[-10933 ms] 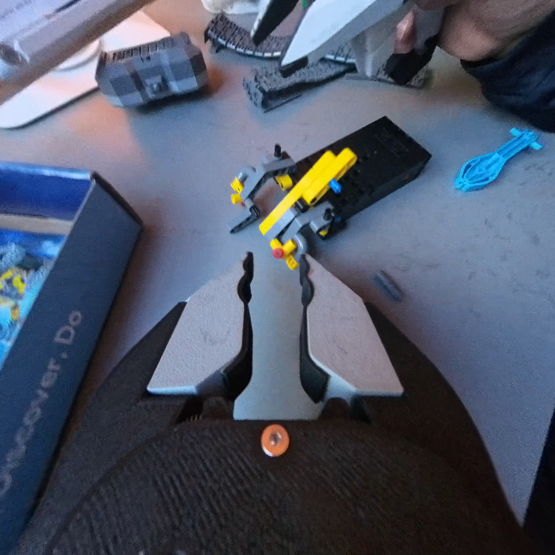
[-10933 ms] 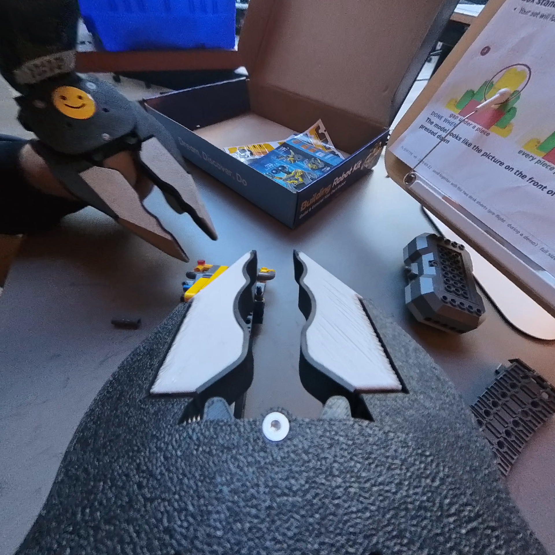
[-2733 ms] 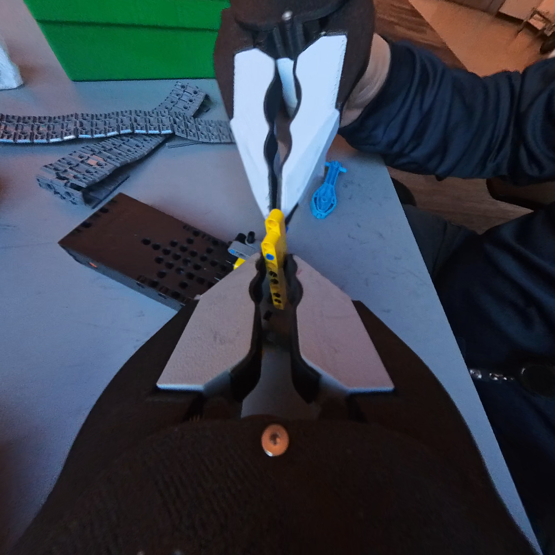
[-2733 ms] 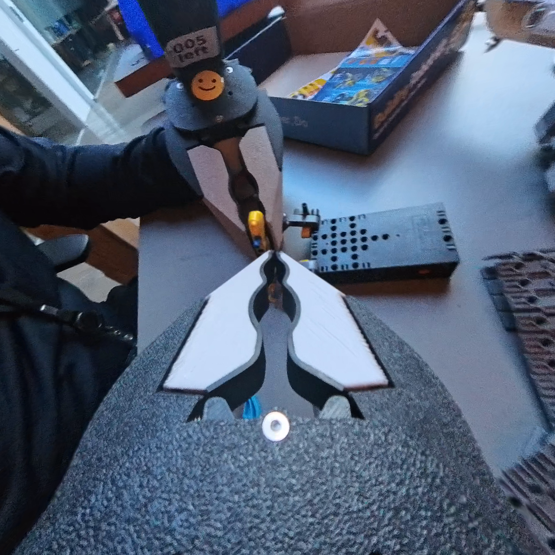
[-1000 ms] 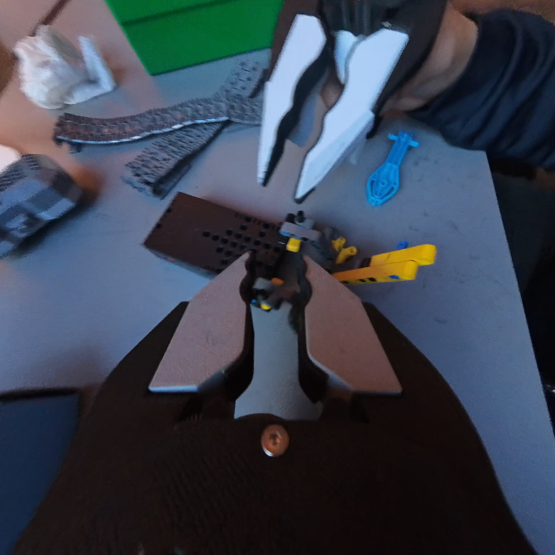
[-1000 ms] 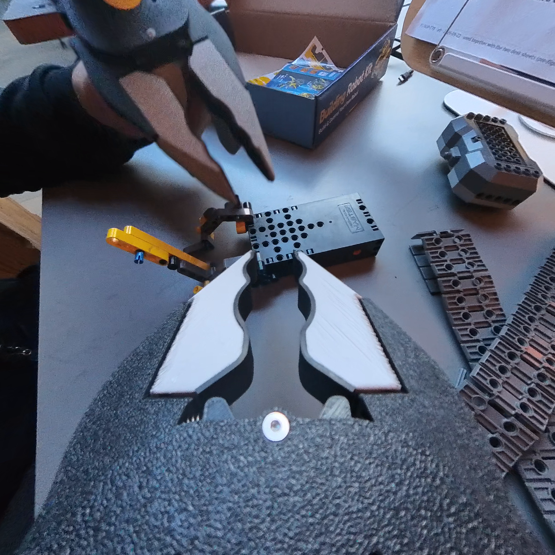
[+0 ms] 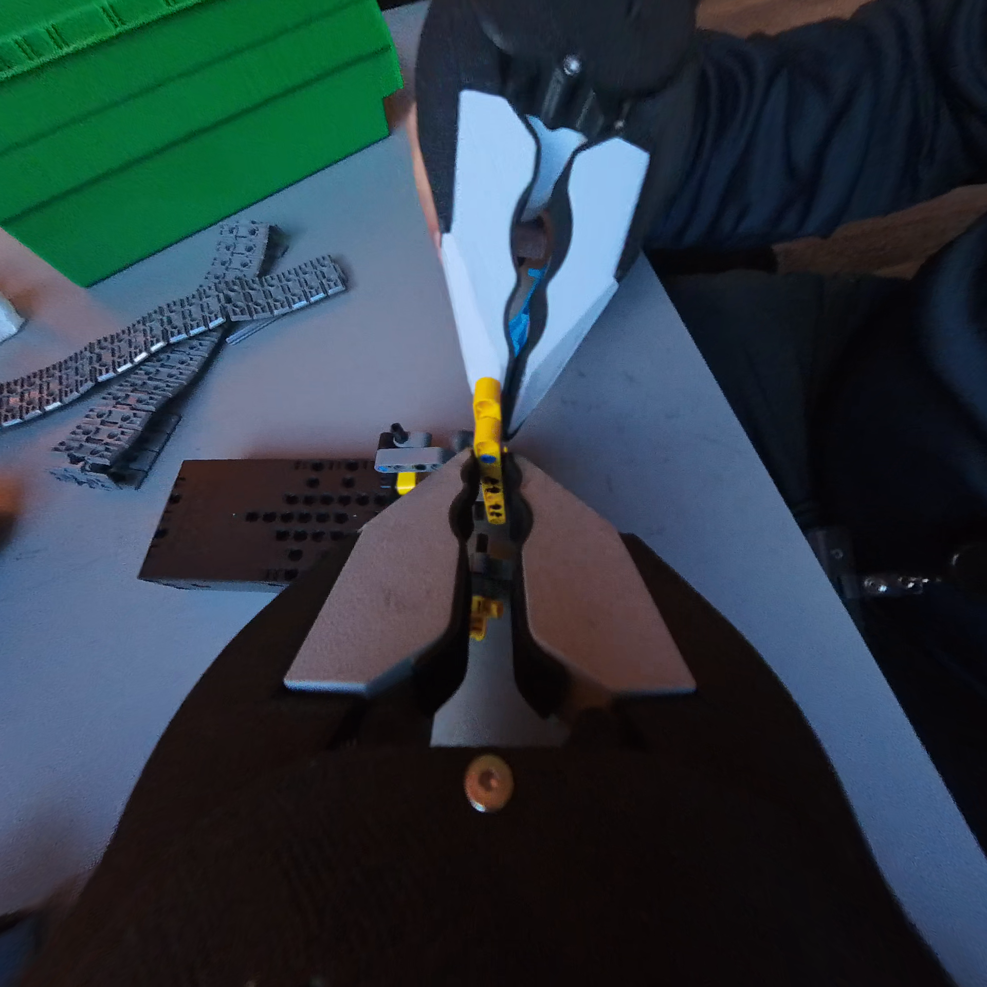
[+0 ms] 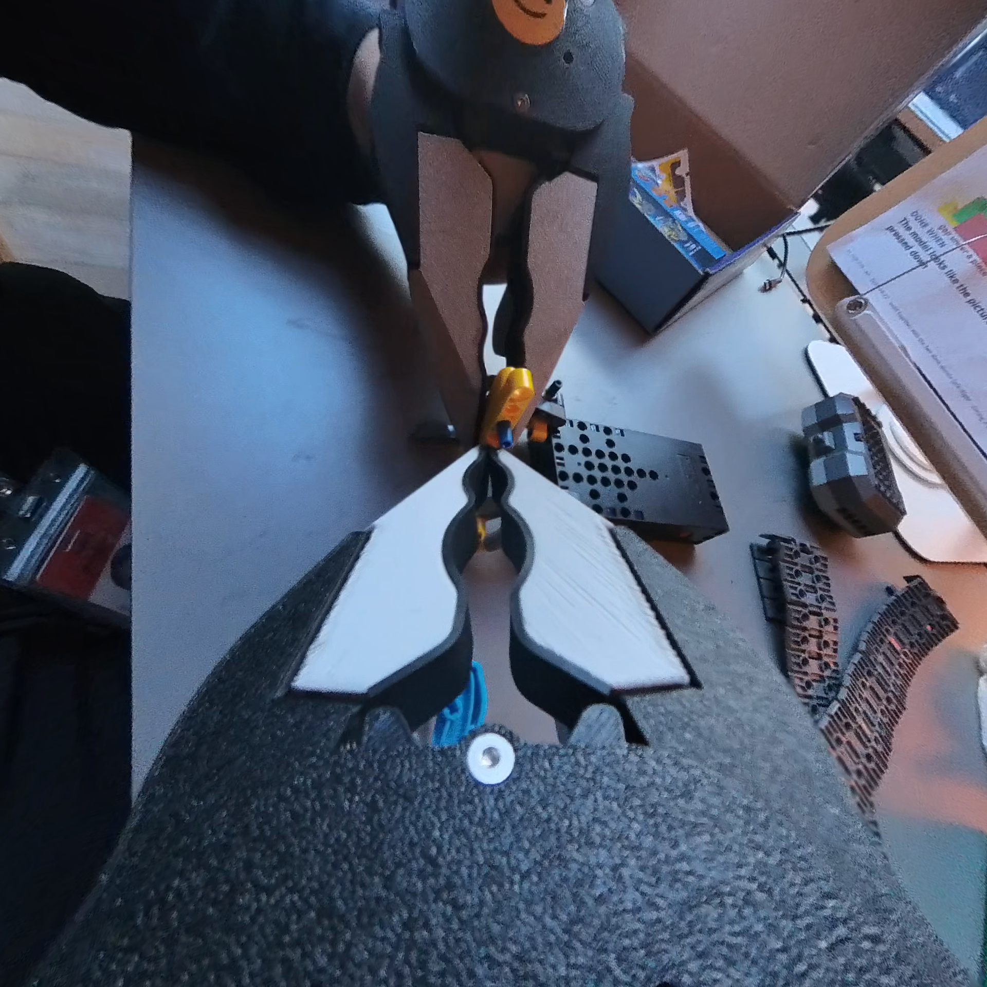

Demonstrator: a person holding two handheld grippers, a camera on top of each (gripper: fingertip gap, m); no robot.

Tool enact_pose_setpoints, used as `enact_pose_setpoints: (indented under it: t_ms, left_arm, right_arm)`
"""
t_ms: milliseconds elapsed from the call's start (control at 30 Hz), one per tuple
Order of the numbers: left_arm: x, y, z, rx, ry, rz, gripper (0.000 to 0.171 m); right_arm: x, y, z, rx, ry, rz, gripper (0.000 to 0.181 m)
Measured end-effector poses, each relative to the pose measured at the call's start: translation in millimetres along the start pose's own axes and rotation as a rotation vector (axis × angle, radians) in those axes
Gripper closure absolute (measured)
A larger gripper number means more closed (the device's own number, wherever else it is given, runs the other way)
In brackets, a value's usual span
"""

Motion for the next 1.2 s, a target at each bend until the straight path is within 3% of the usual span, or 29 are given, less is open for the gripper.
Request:
enact_pose_setpoints:
  t_ms: [233,500,833,1200]
  left_arm:
    - [-2.7,6.1,-1.8,0.007,-0.054,0.027,0.160]
    - [-0.9,8.3,-8.8,0.023,-0.171,0.054,0.166]
    - [-1.6,10.9,-12.5,-0.012,-0.198,0.081,0.165]
    - [-3.3,14.8,-12.2,-0.043,-0.199,0.061,0.165]
  right_arm:
    - [1.9,3.7,10.3,-0.001,0.093,-0.106,0.179]
    - [3.0,-6.3,17.8,0.025,0.242,-0.144,0.181]
    - [-9.2,-6.9,13.8,0.077,0.020,-0.320,0.172]
    - [-17.1,6.8,13.3,0.109,-0.128,-0.380,0.177]
Point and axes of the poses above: each gripper's, where its closed fingertips meet, y out along the fingers, x out of its underside, z = x × y across the jaws, the point moved 7 cm from there along -y, back along the fingers, and after that the axes turned 10 degrees about x, right-handed, at the moved point
